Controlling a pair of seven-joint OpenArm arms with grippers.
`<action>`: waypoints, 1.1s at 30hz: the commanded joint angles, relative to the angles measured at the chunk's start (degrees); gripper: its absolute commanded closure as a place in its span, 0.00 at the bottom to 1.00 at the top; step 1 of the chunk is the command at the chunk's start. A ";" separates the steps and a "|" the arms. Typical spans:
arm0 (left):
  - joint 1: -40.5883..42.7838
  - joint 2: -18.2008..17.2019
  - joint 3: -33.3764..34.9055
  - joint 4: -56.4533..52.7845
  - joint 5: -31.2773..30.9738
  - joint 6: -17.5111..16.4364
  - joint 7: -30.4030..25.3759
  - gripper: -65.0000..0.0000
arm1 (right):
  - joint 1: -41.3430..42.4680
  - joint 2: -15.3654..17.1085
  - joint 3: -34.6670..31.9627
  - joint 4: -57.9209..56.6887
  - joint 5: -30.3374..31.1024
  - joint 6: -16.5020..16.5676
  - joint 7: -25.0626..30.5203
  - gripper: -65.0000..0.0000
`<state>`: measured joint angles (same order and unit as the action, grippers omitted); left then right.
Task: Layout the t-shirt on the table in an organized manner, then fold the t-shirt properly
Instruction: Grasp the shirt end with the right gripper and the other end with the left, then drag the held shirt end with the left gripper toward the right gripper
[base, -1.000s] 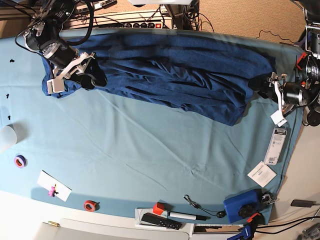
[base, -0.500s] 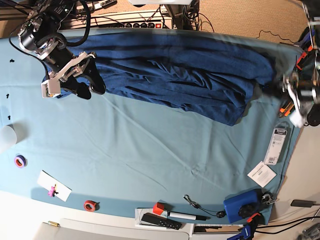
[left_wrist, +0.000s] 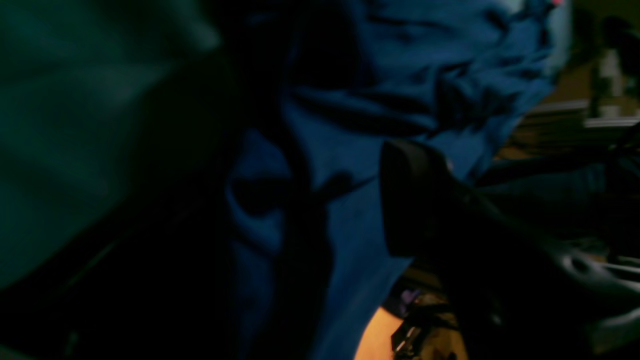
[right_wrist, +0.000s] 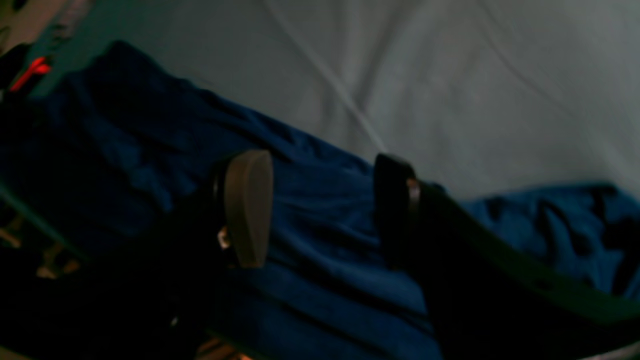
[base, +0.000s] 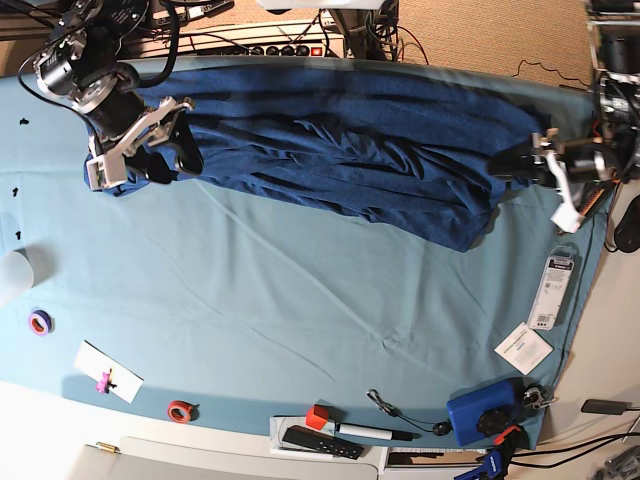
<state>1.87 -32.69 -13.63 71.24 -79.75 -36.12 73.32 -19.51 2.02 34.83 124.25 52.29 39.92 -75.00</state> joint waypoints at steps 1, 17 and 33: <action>-0.31 -0.22 -0.11 0.24 2.49 0.31 1.62 0.40 | -0.09 0.52 0.17 1.01 0.94 0.08 1.77 0.50; -0.92 4.96 -0.04 0.24 5.90 0.35 1.16 0.40 | -0.20 0.50 22.01 1.01 0.37 0.08 4.72 0.50; -0.98 6.29 -0.02 0.24 0.48 -2.82 1.38 1.00 | -0.20 0.46 24.87 0.94 0.15 -2.38 4.70 0.50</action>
<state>0.99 -26.22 -13.85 71.29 -78.43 -39.48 73.65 -19.70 1.87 59.35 124.25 51.44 37.52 -71.79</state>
